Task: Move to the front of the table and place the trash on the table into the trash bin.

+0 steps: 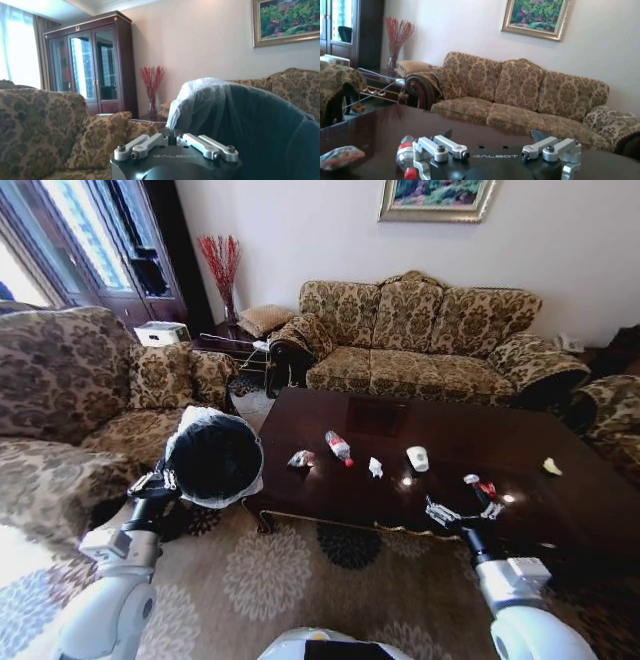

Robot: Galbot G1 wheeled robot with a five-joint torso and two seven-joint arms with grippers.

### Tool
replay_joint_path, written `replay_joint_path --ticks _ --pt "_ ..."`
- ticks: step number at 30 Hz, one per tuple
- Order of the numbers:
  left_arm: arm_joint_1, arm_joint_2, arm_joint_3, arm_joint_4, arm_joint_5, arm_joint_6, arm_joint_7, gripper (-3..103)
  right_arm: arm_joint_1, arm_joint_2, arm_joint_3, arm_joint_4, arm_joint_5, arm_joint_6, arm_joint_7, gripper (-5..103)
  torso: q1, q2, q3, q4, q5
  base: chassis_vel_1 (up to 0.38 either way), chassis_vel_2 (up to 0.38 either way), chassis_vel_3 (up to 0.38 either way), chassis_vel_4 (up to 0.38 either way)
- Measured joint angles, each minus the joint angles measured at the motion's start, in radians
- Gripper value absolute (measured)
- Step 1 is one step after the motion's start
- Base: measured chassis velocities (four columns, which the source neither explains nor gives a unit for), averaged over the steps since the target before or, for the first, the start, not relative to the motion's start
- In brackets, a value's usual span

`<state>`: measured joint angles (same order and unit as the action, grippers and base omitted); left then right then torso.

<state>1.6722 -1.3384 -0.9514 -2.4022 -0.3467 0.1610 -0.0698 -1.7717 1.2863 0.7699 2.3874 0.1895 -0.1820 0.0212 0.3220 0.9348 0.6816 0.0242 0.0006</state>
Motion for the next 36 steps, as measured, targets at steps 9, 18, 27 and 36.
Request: replay_joint_path --ticks 9,18,27,36 --pt "-0.005 -0.005 0.000 0.013 0.001 0.014 -0.001 3 0.016 -0.013 -0.003 -0.032 0.020 0.013 -0.007 100 0.001 -0.001 0.001 -0.0004 -0.0007 -0.100 0.124 0.103 -0.112" --pt "-0.007 -0.010 0.004 0.032 0.022 0.006 -0.008 3 0.085 -0.066 -0.025 -0.101 0.113 0.015 -0.018 100 -0.003 -0.007 -0.003 0.0000 -0.0007 0.040 -0.001 -0.008 0.043" --pt "-0.016 -0.001 0.009 0.058 0.029 0.002 -0.020 3 0.326 -0.155 -0.227 -0.273 0.158 0.046 0.002 100 -0.003 -0.008 -0.003 0.0004 -0.0001 0.000 0.000 0.000 0.000" --pt "-0.046 0.047 0.022 0.098 -0.054 0.010 -0.030 3 0.591 -0.106 -0.608 -0.525 0.201 0.093 0.089 100 -0.003 -0.008 -0.003 0.0005 -0.0010 0.000 0.000 0.000 0.000"
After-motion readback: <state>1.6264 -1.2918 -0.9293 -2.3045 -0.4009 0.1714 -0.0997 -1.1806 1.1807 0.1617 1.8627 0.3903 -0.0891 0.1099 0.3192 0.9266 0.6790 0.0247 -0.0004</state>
